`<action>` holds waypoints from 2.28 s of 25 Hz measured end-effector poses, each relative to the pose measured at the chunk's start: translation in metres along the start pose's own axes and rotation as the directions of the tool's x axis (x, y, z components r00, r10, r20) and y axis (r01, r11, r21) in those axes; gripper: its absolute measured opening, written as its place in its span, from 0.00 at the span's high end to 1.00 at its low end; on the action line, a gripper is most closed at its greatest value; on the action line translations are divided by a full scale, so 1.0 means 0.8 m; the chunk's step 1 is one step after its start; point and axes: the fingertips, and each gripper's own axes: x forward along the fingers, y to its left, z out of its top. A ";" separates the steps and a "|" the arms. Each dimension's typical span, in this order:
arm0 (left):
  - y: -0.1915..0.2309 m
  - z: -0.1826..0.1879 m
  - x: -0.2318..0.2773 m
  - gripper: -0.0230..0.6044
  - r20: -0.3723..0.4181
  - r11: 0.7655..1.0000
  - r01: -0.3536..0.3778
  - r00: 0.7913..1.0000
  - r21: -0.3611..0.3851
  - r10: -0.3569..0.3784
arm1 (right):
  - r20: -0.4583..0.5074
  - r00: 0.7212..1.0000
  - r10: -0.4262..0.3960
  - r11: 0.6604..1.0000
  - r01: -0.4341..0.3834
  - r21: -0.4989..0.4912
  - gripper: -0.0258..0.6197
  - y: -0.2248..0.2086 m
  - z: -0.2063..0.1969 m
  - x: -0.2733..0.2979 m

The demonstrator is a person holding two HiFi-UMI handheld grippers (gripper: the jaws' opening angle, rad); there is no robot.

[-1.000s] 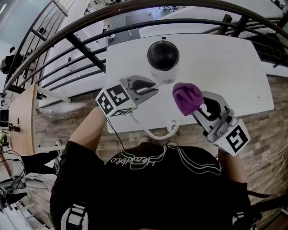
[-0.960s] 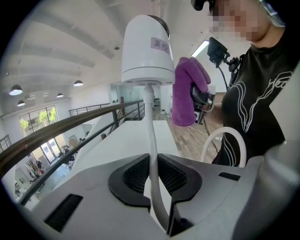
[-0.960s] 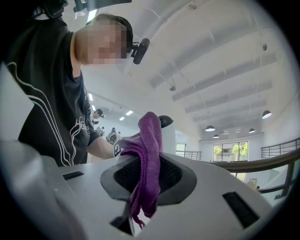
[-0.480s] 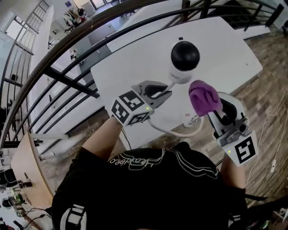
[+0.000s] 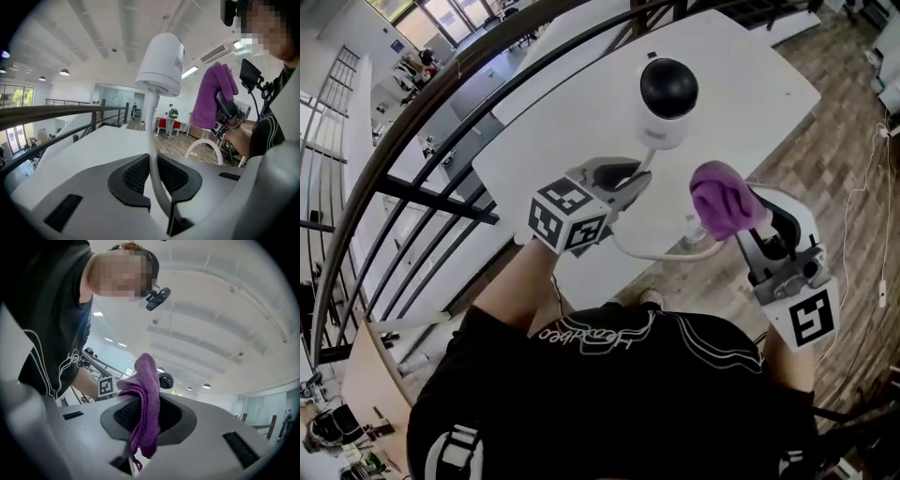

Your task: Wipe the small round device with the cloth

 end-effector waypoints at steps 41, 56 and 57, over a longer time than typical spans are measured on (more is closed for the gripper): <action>-0.034 -0.002 0.008 0.83 0.081 0.888 0.459 0.887 -0.044 -0.454 | -0.303 0.573 -0.761 0.647 0.646 -0.405 0.86 -0.022 0.088 0.151; -0.037 0.008 -0.002 0.83 0.105 0.872 0.486 0.872 -0.061 -0.479 | -0.373 0.568 -0.734 0.679 0.600 -0.423 0.86 -0.002 0.061 0.178; -0.039 0.009 -0.002 0.83 0.109 0.871 0.488 0.870 -0.061 -0.480 | -0.382 0.571 -0.727 0.687 0.602 -0.407 0.86 0.000 0.058 0.177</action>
